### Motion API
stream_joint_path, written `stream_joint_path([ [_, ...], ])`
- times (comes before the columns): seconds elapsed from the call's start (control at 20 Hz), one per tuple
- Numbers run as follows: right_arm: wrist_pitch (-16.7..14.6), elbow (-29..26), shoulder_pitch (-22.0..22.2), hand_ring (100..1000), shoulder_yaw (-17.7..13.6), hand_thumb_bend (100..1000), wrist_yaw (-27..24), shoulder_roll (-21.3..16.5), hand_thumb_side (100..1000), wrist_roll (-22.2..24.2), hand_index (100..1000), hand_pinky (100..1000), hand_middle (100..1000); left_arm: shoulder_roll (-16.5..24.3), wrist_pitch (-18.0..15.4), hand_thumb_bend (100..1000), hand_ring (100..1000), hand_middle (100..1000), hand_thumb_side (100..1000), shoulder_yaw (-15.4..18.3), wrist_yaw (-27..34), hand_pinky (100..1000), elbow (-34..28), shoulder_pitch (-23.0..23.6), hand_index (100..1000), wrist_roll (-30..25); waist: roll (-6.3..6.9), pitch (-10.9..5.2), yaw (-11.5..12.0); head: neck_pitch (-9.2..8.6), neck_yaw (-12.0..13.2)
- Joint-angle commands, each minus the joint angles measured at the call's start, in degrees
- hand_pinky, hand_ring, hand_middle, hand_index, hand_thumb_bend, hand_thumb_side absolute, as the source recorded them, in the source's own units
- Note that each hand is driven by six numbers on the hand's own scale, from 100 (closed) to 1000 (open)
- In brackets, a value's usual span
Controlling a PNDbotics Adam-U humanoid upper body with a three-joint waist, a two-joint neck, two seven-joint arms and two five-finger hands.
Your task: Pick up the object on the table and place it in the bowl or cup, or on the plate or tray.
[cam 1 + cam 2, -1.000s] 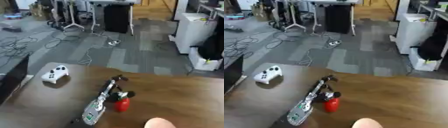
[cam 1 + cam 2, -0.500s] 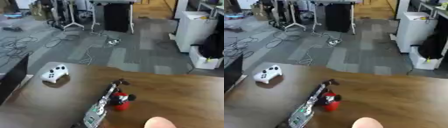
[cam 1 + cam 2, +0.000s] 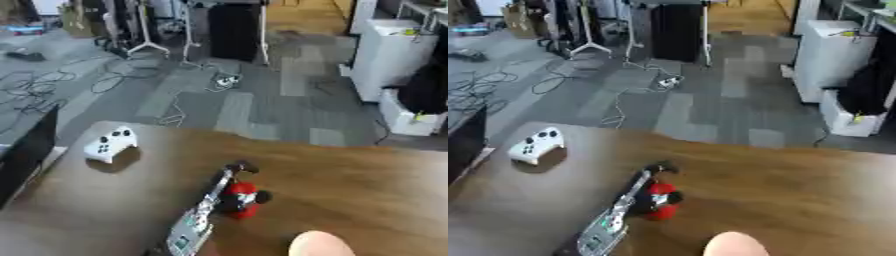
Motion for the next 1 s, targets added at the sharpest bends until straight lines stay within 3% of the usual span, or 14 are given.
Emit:
stream_joint_path([
  [0.05,-0.3,-1.0,-0.8,503,-0.3,361,-0.1,-0.3,642,0.2,830,667,767,0.5,0.1,931,1000,697,761,0.2,-0.6,539,-1.2,-0.3,747,0.0,0.03,-0.50,0.0,0.03,-0.3],
  [0.35,-0.6,-1.1,-1.0,503,-0.3,364,-0.1,-0.3,646,0.4,829,667,767,-0.5,0.3,940,1000,697,752,0.2,-1.3,534,-0.3,0.8,755,-0.1,0.01,-0.22,0.1,0.08,-0.4],
  [0.6,-0.8,-1.1,-1.1,502,-0.2,366,-0.2,-0.2,648,0.6,829,667,767,-0.8,0.8,1000,1000,664,543,0.1,-3.8,501,1.2,1.1,784,0.5,-0.05,0.01,-0.1,-0.05,-0.3],
  [0.85,-0.9,-1.1,-1.2,502,-0.2,367,-0.2,-0.1,648,0.8,828,666,767,-1.4,2.1,1000,1000,669,484,0.0,-10.9,479,2.5,0.8,808,1.6,-0.13,0.25,-0.3,-0.18,-0.2],
  [0.9,-0.9,-1.1,-1.3,502,-0.2,366,-0.2,-0.1,648,0.8,827,666,767,-1.5,2.4,1000,1000,655,422,-0.1,-12.2,430,2.6,0.8,803,1.9,-0.13,0.29,-0.3,-0.22,-0.2],
  [1.0,-0.9,-1.1,-1.3,502,-0.2,365,-0.2,0.0,647,0.8,827,666,767,-1.6,3.1,1000,1000,624,392,-0.1,-15.3,382,2.9,0.7,787,2.8,-0.13,0.36,-0.3,-0.29,-0.1],
])
